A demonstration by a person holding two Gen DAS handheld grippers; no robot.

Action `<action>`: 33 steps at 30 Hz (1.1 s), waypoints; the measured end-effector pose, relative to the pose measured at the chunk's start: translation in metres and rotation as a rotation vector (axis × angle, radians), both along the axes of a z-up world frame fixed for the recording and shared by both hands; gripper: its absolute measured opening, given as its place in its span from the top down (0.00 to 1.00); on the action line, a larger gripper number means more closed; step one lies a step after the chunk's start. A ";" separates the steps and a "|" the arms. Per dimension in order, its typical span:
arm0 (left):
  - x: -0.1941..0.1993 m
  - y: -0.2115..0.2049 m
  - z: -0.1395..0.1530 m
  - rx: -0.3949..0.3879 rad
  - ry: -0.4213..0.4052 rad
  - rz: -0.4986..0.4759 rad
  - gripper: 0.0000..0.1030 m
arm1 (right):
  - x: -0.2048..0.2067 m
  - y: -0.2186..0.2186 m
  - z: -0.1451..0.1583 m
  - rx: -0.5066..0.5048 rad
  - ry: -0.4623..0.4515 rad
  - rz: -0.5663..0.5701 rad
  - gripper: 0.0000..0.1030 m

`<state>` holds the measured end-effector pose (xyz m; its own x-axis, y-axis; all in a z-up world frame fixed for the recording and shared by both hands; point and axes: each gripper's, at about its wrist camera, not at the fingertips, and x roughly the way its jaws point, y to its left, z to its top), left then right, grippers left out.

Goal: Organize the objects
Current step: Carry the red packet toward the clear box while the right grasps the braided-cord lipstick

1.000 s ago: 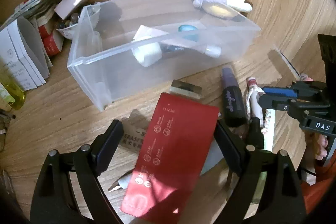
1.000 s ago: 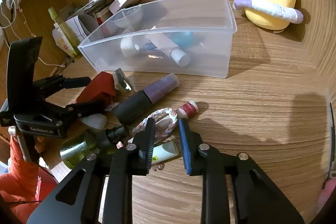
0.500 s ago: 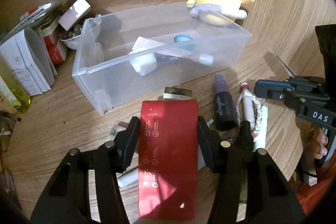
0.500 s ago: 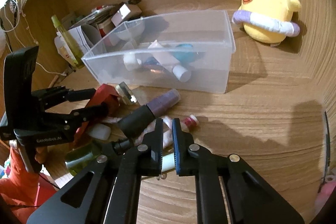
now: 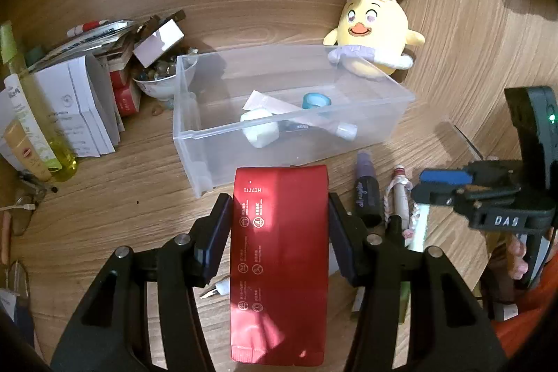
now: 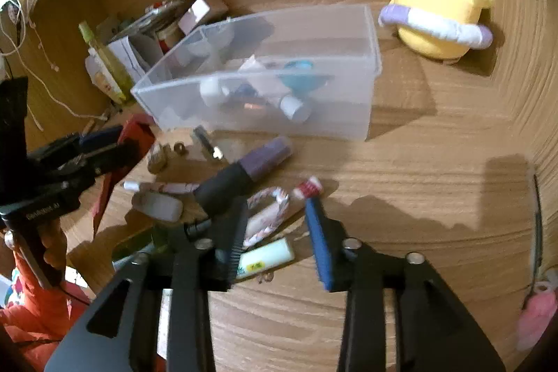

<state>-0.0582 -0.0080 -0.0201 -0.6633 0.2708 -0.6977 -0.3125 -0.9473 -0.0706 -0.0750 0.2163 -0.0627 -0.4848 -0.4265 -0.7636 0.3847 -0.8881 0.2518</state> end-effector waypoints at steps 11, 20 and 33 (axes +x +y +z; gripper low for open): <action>0.007 -0.008 0.014 0.029 0.051 0.037 0.48 | -0.001 -0.005 -0.008 -0.024 -0.015 0.003 0.90; 0.003 -0.015 0.032 0.056 0.100 0.068 0.48 | -0.002 -0.010 0.011 -0.011 0.071 -0.004 0.93; -0.018 -0.016 0.060 0.057 0.161 0.108 0.48 | -0.002 -0.005 0.010 0.006 0.024 0.008 0.76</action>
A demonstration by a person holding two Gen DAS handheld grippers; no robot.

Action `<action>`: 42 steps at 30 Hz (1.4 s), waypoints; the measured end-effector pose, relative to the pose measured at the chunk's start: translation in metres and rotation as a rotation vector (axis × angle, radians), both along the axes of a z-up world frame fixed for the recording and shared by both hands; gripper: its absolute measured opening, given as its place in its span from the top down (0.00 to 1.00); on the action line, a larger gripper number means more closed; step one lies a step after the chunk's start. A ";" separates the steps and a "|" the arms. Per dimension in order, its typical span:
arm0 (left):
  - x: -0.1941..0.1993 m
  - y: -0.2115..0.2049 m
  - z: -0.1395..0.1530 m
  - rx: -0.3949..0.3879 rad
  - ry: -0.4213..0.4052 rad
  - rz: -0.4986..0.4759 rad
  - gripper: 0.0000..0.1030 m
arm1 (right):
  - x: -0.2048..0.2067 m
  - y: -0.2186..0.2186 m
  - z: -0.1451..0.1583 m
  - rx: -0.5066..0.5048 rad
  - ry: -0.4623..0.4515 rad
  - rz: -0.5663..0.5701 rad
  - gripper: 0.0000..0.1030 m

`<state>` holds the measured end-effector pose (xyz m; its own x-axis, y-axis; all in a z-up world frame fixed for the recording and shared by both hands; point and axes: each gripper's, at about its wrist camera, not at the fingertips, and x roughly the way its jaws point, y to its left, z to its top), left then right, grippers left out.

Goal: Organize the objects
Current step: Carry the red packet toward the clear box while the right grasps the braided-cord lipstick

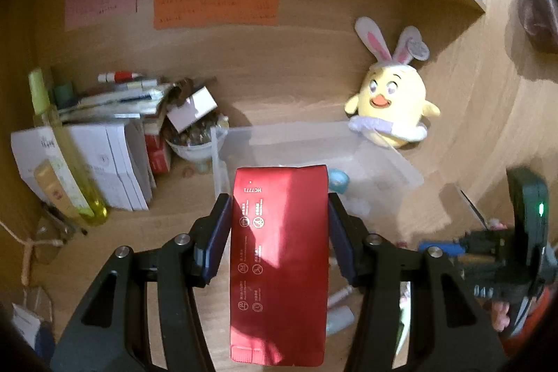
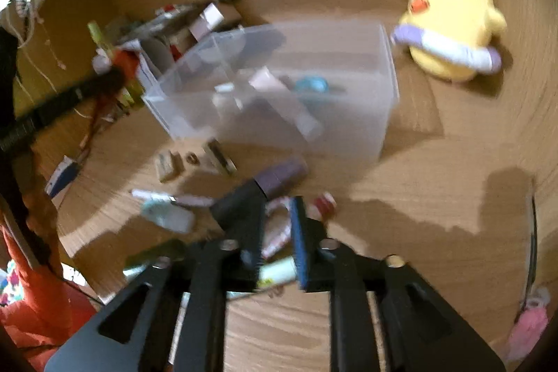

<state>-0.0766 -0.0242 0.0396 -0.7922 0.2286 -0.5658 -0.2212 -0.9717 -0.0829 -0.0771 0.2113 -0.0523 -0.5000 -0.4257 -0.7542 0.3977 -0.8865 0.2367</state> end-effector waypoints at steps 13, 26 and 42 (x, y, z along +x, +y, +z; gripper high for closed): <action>-0.047 0.008 0.005 0.032 -0.041 0.014 0.48 | -0.003 -0.003 -0.019 -0.035 -0.038 0.013 0.92; -0.081 0.019 0.016 0.023 -0.041 0.039 0.48 | -0.008 0.000 0.011 -0.029 0.092 -0.001 0.95; -0.142 0.020 -0.015 -0.052 -0.133 0.105 0.48 | -0.008 0.009 -0.022 -0.049 -0.080 0.030 0.73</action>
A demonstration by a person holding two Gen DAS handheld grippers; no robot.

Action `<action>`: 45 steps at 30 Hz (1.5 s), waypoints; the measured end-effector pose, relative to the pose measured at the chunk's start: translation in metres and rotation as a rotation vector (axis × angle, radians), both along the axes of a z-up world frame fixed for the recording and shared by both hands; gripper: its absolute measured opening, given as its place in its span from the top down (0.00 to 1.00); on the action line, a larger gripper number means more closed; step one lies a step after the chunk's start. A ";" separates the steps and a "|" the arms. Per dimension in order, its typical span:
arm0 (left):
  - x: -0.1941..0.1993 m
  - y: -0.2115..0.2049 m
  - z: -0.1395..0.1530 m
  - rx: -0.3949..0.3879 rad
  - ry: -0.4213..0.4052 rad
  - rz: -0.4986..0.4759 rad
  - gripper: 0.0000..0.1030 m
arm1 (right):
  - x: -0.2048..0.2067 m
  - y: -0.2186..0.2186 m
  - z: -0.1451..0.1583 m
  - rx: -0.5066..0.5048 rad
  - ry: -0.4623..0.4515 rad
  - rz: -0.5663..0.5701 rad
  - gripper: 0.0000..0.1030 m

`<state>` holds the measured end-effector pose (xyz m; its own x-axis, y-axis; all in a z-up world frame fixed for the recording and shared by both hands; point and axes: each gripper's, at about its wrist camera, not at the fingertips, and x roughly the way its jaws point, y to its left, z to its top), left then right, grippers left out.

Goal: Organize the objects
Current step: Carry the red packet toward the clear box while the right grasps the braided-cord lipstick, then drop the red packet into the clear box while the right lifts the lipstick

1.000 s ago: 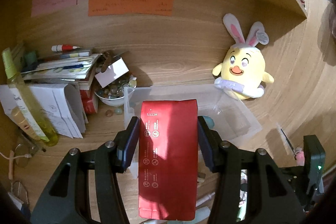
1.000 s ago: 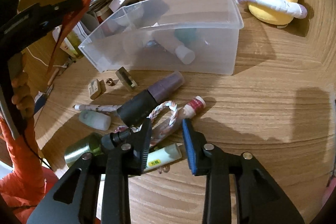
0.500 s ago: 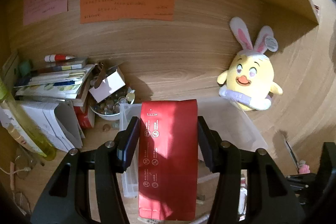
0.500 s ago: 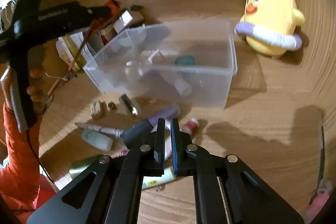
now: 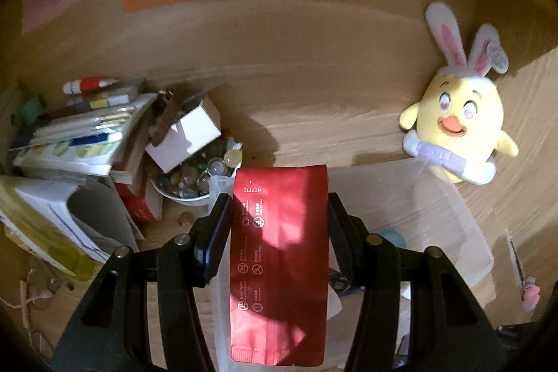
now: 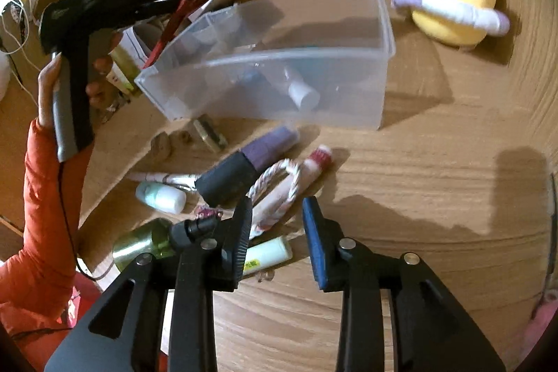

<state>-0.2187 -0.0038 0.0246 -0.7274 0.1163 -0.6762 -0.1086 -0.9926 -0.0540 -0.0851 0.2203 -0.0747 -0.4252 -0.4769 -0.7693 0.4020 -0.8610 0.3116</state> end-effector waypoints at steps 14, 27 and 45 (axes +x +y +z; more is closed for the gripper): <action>-0.014 0.020 -0.020 -0.032 -0.061 -0.038 0.48 | 0.001 0.003 0.014 -0.009 0.092 -0.010 0.96; -0.012 0.021 -0.025 0.006 -0.123 -0.087 0.38 | -0.016 -0.001 0.077 -0.016 0.282 -0.051 0.96; 0.049 -0.004 0.000 0.016 -0.033 -0.090 0.28 | -0.070 -0.015 0.096 0.108 0.380 -0.150 0.96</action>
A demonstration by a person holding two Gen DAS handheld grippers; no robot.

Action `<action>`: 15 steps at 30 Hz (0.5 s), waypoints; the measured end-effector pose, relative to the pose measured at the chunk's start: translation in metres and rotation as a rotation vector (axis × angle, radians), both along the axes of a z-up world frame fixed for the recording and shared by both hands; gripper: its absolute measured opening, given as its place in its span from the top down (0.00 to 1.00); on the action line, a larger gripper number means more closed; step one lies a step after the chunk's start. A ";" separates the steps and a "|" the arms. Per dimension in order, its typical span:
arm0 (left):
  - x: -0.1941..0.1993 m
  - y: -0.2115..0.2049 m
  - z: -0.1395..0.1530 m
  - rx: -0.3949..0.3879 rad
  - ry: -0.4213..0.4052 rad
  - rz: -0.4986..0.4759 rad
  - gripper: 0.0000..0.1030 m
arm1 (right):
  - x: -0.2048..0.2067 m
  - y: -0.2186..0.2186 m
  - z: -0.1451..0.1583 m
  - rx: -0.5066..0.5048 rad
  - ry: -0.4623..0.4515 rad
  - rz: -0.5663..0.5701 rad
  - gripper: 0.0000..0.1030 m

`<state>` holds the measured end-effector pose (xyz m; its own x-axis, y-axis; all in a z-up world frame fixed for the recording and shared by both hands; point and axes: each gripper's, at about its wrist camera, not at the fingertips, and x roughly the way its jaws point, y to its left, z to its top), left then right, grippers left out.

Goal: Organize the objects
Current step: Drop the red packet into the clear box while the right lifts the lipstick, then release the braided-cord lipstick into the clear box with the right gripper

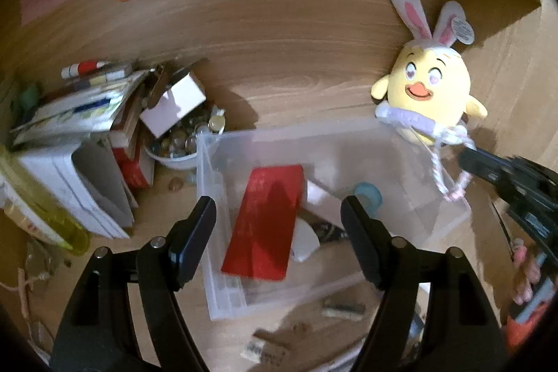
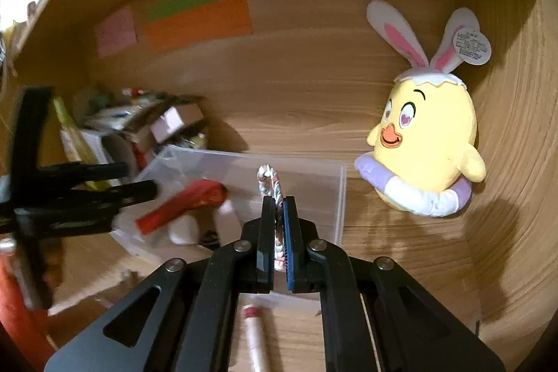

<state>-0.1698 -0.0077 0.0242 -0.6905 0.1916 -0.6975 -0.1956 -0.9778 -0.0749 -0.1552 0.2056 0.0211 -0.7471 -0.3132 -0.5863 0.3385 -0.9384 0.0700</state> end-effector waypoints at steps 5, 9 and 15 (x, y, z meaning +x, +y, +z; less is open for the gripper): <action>0.022 -0.005 -0.008 -0.016 0.006 0.000 0.28 | -0.013 -0.007 -0.020 0.085 -0.028 -0.029 0.96; 0.037 -0.008 -0.017 -0.021 -0.002 0.003 0.28 | -0.017 -0.013 -0.034 0.137 -0.051 -0.023 0.96; 0.063 -0.008 -0.023 -0.034 0.012 0.014 0.26 | -0.017 -0.017 -0.042 0.150 -0.081 -0.007 0.96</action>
